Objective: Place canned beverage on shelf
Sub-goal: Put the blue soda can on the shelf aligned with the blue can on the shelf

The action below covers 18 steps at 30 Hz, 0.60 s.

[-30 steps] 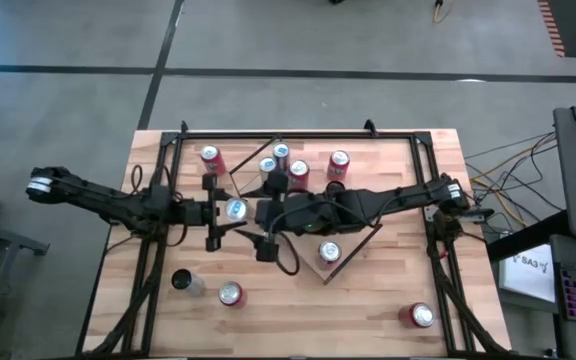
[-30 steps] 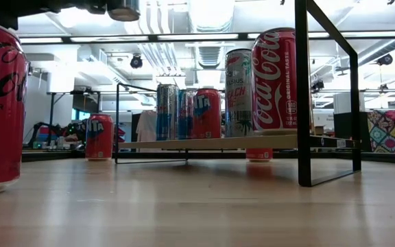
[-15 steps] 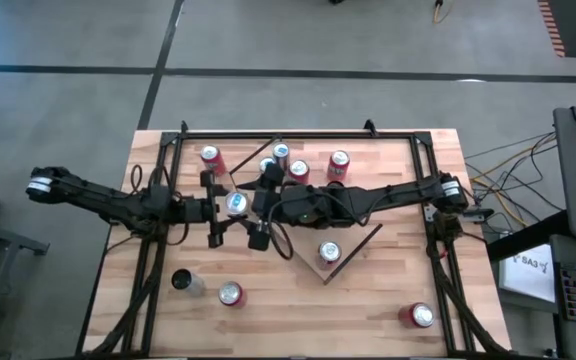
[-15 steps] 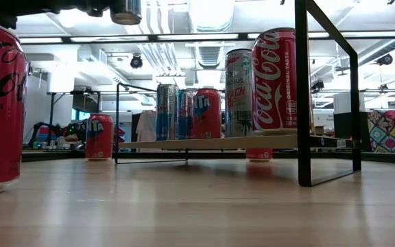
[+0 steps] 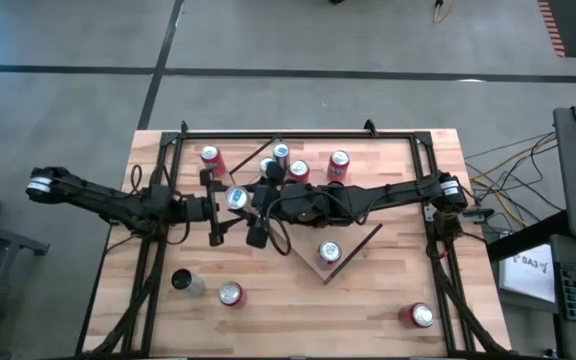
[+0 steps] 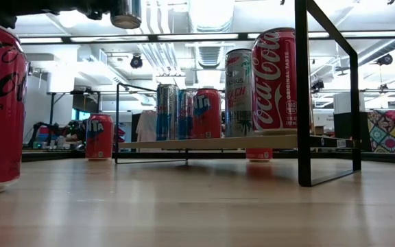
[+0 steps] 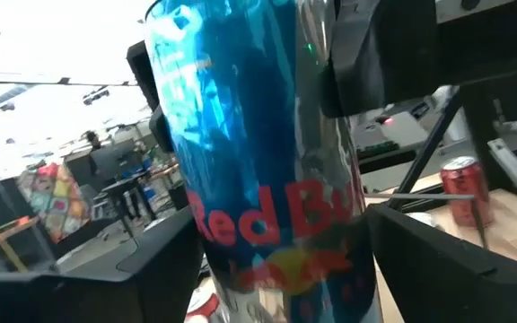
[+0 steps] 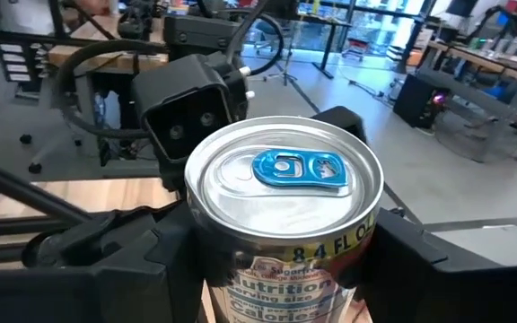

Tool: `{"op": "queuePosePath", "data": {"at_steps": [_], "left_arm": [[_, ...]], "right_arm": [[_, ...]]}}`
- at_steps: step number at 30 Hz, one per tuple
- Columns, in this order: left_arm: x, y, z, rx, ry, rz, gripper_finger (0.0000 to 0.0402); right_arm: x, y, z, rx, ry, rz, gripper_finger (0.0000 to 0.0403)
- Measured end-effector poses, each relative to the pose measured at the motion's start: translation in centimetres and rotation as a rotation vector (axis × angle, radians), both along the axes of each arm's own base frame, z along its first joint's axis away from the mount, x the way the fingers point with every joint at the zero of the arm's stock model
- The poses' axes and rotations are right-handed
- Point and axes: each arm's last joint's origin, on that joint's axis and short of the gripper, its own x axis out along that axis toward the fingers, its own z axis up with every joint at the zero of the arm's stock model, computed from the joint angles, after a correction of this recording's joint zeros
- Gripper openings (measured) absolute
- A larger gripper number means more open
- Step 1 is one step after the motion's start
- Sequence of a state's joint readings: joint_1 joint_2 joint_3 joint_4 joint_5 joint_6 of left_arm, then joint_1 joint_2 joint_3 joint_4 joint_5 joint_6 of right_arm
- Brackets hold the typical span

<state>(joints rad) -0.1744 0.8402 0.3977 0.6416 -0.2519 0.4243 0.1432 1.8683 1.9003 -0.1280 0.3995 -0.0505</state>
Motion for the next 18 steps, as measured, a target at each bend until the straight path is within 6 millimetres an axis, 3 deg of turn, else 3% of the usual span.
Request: {"op": "queuePosePath", "data": {"at_steps": [10, 18], "left_arm": [[-1.6, 0.4, 0.7, -0.091, -0.004, 0.037, 0.0291], [-3.7, 0.8, 1.1, -0.108, 0.006, 0.035, 0.0291]], "right_arm": [[-0.1, -0.2, -0.1, 0.009, 0.005, -0.085, 0.0212], [-0.1, -0.7, -1.4, 0.038, 0.053, -0.153, 0.0215]]}}
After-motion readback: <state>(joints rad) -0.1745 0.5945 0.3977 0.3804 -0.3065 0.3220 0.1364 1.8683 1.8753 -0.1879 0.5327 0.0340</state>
